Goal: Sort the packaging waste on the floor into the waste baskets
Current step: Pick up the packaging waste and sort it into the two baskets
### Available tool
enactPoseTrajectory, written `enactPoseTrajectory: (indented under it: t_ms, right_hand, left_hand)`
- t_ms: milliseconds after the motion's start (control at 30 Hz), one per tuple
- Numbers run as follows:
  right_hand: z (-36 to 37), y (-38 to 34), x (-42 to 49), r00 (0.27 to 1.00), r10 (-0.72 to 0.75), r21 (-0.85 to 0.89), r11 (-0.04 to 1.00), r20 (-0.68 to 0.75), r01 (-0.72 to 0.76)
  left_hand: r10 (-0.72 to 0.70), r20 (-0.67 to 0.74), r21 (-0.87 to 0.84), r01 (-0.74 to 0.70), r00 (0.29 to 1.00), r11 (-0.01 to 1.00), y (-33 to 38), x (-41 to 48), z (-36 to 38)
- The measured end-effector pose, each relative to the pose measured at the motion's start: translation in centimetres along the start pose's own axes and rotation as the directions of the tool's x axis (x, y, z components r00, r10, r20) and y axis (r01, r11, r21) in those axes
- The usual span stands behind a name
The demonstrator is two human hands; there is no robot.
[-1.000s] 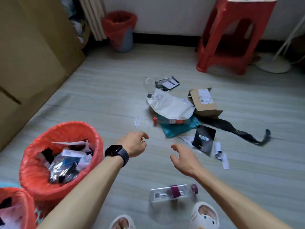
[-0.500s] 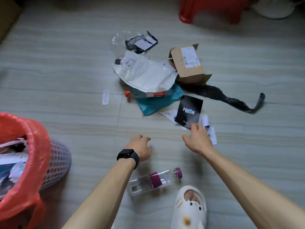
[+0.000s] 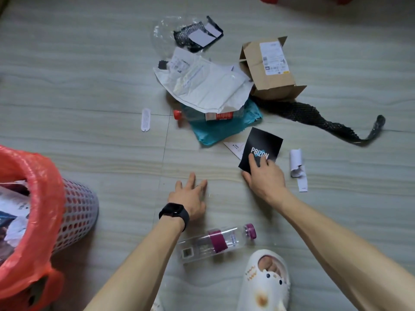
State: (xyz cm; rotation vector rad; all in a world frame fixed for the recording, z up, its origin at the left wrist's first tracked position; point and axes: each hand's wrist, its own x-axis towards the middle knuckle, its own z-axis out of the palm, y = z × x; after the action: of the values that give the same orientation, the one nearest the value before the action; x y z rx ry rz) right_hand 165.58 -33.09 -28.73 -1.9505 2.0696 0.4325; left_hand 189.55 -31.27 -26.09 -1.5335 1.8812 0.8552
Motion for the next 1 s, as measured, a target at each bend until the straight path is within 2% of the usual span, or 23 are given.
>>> enactPoseTrajectory:
  t_ms: [67, 133, 267, 333, 433, 567, 667, 767, 867, 1000]
  right_hand:
    - [-0.7, -0.4, -0.9, 0.999, -0.035, 0.058, 0.998, 0.001, 0.035]
    - [-2.1, -0.3, -1.8, 0.999, 0.008, 0.209, 0.978, -0.049, 0.003]
    - [-4.7, 0.4, -4.0, 0.955, 0.241, 0.536, 0.836, -0.171, -0.115]
    - [-5.6, 0.4, -4.8, 0.920, 0.350, 0.706, 0.696, -0.173, -0.132]
    - [-6.4, -0.2, -5.7, 0.905, 0.426, 0.885, 0.423, -0.006, -0.193]
    - [-5.0, -1.4, -6.3, 0.934, 0.296, 0.966, 0.105, 0.198, -0.238]
    - [-4.6, -1.9, -6.7, 0.927, 0.214, 0.951, -0.073, 0.308, -0.299]
    - [-4.4, -2.4, -7.1, 0.932, 0.123, 0.937, -0.124, 0.342, -0.328]
    - [-4.1, -3.0, -7.1, 0.926, 0.023, 0.914, -0.167, 0.377, -0.369]
    - [-3.8, -3.6, -6.8, 0.916, -0.048, 0.907, -0.126, 0.398, -0.401]
  left_hand:
    - [-0.009, 0.031, -0.054, 0.010, 0.999, 0.999, -0.2, 0.4, -0.4]
    - [-0.013, 0.042, -0.142, 0.019, 0.999, 0.990, -0.4, 0.9, -0.8]
    - [-0.022, -0.118, -0.492, -0.039, 0.993, 0.870, 0.2, 0.4, -2.0]
    - [-0.010, -0.216, -0.574, -0.118, 0.976, 0.810, 1.1, -0.5, -3.1]
    - [0.005, -0.304, -0.669, -0.217, 0.953, 0.711, 2.7, -1.7, -4.8]
    - [0.027, -0.240, -0.807, -0.215, 0.970, 0.549, 4.3, -2.2, -5.8]
    - [0.079, -0.208, -0.841, -0.220, 0.975, 0.494, 4.1, -2.0, -5.3]
    - [0.110, -0.164, -0.823, -0.197, 0.980, 0.532, 3.6, -2.1, -4.5]
    - [0.103, -0.160, -0.828, -0.190, 0.982, 0.527, 3.6, -2.0, -3.8]
    - [0.081, -0.142, -0.780, -0.162, 0.987, 0.604, 3.2, -1.5, -3.0]
